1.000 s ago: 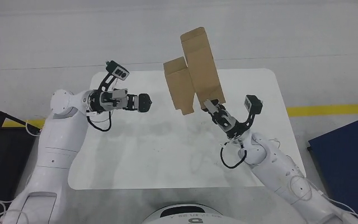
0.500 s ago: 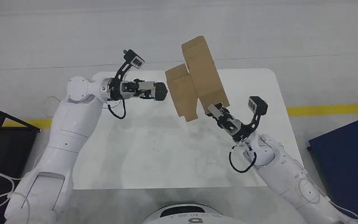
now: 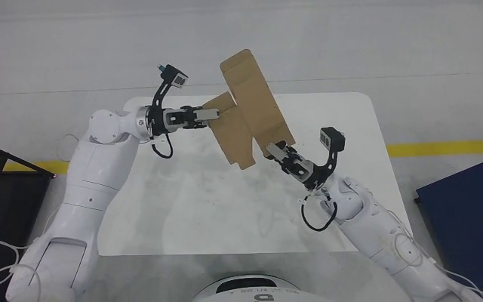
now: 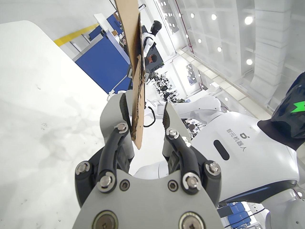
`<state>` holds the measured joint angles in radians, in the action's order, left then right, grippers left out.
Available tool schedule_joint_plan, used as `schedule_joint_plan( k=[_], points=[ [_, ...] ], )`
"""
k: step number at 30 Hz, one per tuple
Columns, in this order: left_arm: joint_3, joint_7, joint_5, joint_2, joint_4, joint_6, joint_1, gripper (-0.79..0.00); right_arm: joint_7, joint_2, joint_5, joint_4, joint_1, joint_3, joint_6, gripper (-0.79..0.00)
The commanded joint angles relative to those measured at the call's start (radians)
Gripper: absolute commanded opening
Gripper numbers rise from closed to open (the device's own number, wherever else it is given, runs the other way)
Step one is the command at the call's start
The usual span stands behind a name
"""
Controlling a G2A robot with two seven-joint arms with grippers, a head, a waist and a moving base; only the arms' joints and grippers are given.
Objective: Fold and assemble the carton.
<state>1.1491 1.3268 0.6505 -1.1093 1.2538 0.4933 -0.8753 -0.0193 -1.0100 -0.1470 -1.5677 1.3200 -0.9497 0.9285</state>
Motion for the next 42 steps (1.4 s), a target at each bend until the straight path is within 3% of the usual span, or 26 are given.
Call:
schedule_joint_plan(
  k=[1,3,8,14,15,16,17,23,27,31,34,42],
  points=[
    [0.002,0.000,-0.007,0.001,0.003,0.000,-0.005,-0.526,0.007,-0.004,0.003,0.002,-0.002,0.003,-0.002,-0.785],
    [0.005,-0.007,-0.019,0.002,0.005,0.005,-0.009,-0.566,0.017,-0.008,0.005,0.006,-0.005,0.006,-0.006,-0.785],
    [0.019,-0.015,-0.016,0.005,0.007,0.015,-0.021,-0.785,0.038,-0.016,0.013,0.014,-0.011,0.006,-0.011,-0.785],
    [0.034,-0.032,-0.039,0.010,0.017,0.032,-0.040,-0.785,0.075,-0.020,0.001,0.013,-0.005,-0.005,-0.021,-0.785],
    [0.036,-0.036,-0.043,0.011,0.018,0.036,-0.043,-0.785,0.083,-0.020,-0.004,0.012,-0.004,-0.006,-0.025,-0.643],
    [0.038,-0.039,-0.050,0.012,0.019,0.039,-0.045,-0.785,0.089,-0.020,-0.008,0.010,-0.002,-0.009,-0.029,-0.416],
    [0.040,-0.043,-0.061,0.012,0.022,0.043,-0.047,-0.785,0.095,-0.020,-0.012,0.008,-0.001,-0.011,-0.033,0.000],
    [0.055,-0.047,-0.140,0.024,0.050,0.047,-0.072,-0.785,0.056,-0.017,-0.022,0.011,0.032,-0.078,-0.049,0.000],
    [0.115,-0.009,-0.171,0.047,0.074,0.009,-0.123,-0.785,-0.020,-0.010,0.010,-0.001,0.092,-0.154,-0.012,0.000],
    [0.169,0.030,-0.267,0.076,0.152,-0.030,-0.206,-0.785,-0.065,-0.012,-0.082,-0.002,0.113,-0.201,-0.143,0.000],
    [0.183,0.067,-0.303,0.089,0.196,-0.067,-0.242,-0.785,-0.035,-0.019,-0.148,-0.030,0.108,-0.173,-0.163,0.000],
    [0.168,0.081,-0.276,0.094,0.213,-0.087,-0.237,-0.785,0.133,-0.033,-0.198,-0.031,0.057,-0.091,-0.160,0.000]
  ],
)
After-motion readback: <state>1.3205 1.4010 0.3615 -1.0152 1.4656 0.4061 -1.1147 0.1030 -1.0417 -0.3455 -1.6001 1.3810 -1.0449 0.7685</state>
